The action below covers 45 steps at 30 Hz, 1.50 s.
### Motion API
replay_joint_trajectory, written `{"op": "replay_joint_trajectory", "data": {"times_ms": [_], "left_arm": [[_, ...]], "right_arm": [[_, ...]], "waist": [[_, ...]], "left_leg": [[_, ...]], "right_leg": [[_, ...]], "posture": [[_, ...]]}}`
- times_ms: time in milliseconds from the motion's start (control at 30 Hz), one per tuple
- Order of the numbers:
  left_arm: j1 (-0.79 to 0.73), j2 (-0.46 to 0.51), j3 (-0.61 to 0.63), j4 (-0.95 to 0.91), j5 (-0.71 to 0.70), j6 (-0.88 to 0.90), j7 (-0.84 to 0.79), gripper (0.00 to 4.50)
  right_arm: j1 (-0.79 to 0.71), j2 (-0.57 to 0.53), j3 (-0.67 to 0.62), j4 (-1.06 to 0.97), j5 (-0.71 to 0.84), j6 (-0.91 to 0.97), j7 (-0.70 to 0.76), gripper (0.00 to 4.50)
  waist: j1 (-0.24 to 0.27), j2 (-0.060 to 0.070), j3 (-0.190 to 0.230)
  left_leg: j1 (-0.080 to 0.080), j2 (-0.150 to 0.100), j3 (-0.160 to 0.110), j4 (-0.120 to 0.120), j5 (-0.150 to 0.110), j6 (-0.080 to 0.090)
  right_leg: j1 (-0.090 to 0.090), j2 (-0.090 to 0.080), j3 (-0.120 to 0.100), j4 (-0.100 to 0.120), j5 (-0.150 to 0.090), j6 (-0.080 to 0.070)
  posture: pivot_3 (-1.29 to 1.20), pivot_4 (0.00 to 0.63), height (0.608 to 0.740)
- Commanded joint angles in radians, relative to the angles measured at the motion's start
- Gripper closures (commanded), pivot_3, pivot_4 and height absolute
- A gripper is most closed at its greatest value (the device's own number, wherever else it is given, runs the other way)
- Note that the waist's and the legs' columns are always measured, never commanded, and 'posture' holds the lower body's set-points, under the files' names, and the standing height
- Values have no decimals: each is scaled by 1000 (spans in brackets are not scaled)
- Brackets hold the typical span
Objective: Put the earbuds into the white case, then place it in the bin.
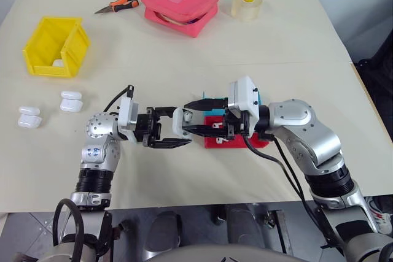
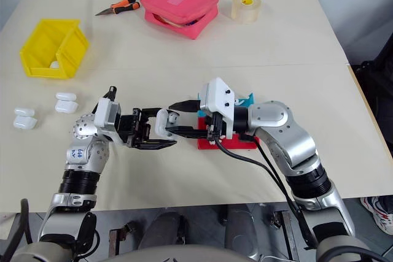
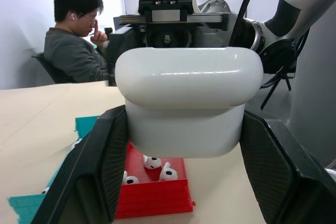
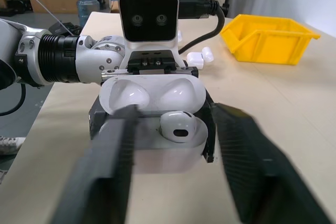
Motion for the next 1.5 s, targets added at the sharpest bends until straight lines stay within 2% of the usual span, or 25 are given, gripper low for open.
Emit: {"op": "replay_joint_trajectory", "data": {"times_ms": [33, 267, 600, 700, 800, 933, 1133, 1300, 1500], "left_arm": [[-38, -5, 17, -33, -30, -10, 18, 1720], [-29, 13, 19, -24, -11, -7, 36, 1720], [-38, 13, 24, -4, -4, -17, 61, 1720], [-40, 18, 39, 12, 8, -34, 87, 1720], [-33, 30, 68, 21, 23, -57, 145, 1720], [-18, 48, 85, 17, 26, -65, 180, 1720], [-10, 62, 93, 9, 21, -60, 203, 1720], [-2, 69, 95, 1, 21, -59, 219, 1720], [18, 76, 97, -18, 17, -64, 239, 1720]], "right_arm": [[-21, 4, 2, -54, 16, 36, 0, 2197], [-50, -25, -69, -112, 52, 98, -19, 2197], [-48, -128, -191, -138, 60, 178, -83, 2197], [4, -202, -247, -145, 44, 225, -119, 2197], [174, -358, -324, -181, 9, 301, -124, 2197], [374, -457, -454, -247, 37, 305, -83, 2197], [557, -510, -618, -271, 47, 284, -37, 2197], [602, -506, -680, -280, 74, 286, -24, 2197], [499, -501, -618, -275, 93, 306, -77, 2197]], "waist": [[0, 0, 0], [1, 0, 0], [0, 0, 0], [7, 0, 0], [18, -1, 0], [26, -1, 1], [26, -2, 1], [26, -2, 1], [26, -2, 1]], "left_leg": [[0, 0, 0, 0, 0, 0], [0, 0, 0, 0, 0, 0], [0, 0, 0, 0, 0, 0], [0, 0, 0, 0, 0, 0], [-1, -1, 0, 0, -1, 2], [-1, -1, 1, 0, -2, 3], [-2, -1, 2, -1, -2, 3], [-2, -1, 2, -1, -2, 3], [-2, -1, 3, -1, -2, 3]], "right_leg": [[0, 0, 0, 0, 0, 0], [0, 0, 0, 0, 0, 0], [0, 0, 0, 0, 0, 0], [0, -1, 0, 0, 0, 0], [0, -1, 0, -2, 0, 1], [0, -1, 0, -4, 2, 3], [3, 0, 2, -6, 4, 3], [3, 0, 2, -7, 4, 4], [3, 0, 2, -7, 4, 4]], "posture": [[0, 150, 740], [0, 150, 740], [0, 150, 740], [0, 150, 740], [0, 150, 740], [0, 150, 740], [0, 150, 740], [0, 150, 740], [0, 150, 740]]}}
